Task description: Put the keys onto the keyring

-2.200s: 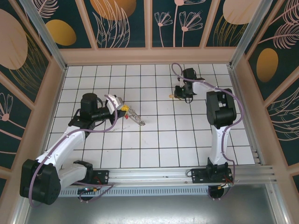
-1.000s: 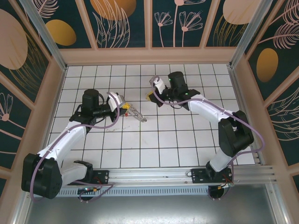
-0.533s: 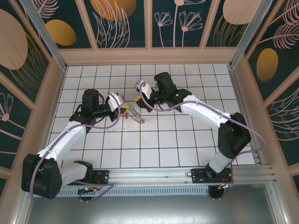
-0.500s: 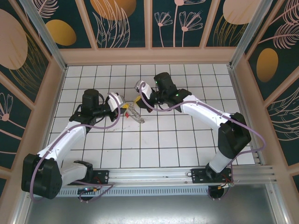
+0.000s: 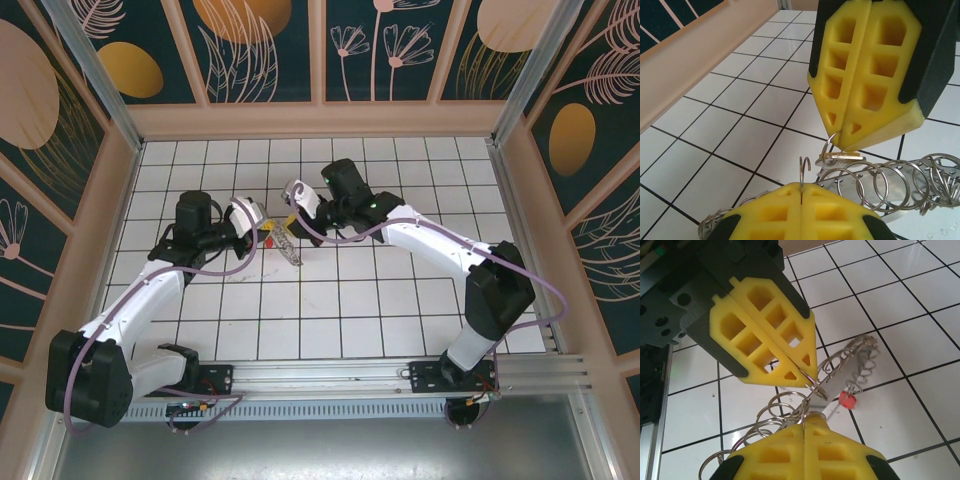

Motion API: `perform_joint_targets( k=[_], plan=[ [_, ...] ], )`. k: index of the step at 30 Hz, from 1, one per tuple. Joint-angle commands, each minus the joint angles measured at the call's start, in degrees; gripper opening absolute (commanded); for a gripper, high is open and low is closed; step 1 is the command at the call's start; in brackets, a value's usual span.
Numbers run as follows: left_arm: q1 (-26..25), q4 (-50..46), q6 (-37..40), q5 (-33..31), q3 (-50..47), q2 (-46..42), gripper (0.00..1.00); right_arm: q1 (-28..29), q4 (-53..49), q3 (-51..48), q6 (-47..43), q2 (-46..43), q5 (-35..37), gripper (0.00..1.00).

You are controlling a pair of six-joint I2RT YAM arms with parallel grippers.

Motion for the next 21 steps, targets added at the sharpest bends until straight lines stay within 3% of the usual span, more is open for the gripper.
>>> perform_joint_targets(
  k=[1,5,21],
  plan=[
    [-0.06,5.09,-2.33,1.33,0.35,-0.97,0.00,0.53,0.82,2.54,0.86,1.45,0.42,0.00],
    [-0.08,8.75,-4.22,2.14,-1.61,-2.05,0.00,0.62,0.39,3.82,2.33,2.93,0.10,0.00],
    [-0.10,6.32,-6.14,2.24,0.04,0.23,0.00,0.79,3.29,4.35,5.19,3.02,-0.71,0.00]
  ],
)
